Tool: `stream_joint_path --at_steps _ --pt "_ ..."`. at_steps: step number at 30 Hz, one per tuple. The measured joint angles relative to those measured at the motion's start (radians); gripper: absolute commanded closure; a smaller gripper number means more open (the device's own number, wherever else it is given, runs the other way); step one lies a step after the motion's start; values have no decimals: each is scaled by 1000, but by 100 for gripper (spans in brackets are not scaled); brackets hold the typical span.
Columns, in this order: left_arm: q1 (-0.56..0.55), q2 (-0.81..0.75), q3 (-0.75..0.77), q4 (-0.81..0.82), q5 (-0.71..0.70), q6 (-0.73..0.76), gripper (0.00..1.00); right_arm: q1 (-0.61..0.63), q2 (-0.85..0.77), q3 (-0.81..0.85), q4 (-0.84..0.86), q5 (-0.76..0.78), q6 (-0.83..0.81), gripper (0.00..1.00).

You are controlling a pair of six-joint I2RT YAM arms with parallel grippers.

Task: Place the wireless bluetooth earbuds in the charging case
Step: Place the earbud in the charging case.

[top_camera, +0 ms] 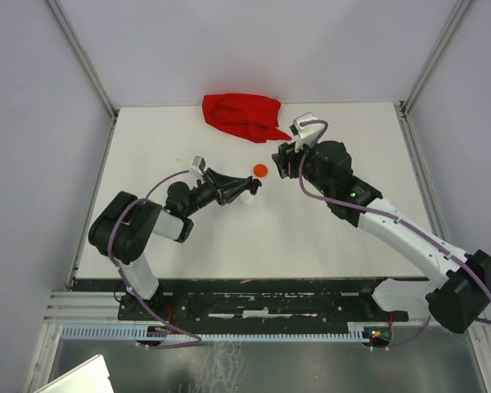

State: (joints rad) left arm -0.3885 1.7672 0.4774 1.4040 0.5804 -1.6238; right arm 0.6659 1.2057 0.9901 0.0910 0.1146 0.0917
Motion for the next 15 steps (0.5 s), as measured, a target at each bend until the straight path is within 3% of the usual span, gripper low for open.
stream_joint_path --at_steps 8,15 --pt "0 -88 -7 -100 -31 69 97 11 209 136 -400 43 66 35" --pt "0 -88 -10 -129 -34 75 97 41 286 147 -525 42 87 35"
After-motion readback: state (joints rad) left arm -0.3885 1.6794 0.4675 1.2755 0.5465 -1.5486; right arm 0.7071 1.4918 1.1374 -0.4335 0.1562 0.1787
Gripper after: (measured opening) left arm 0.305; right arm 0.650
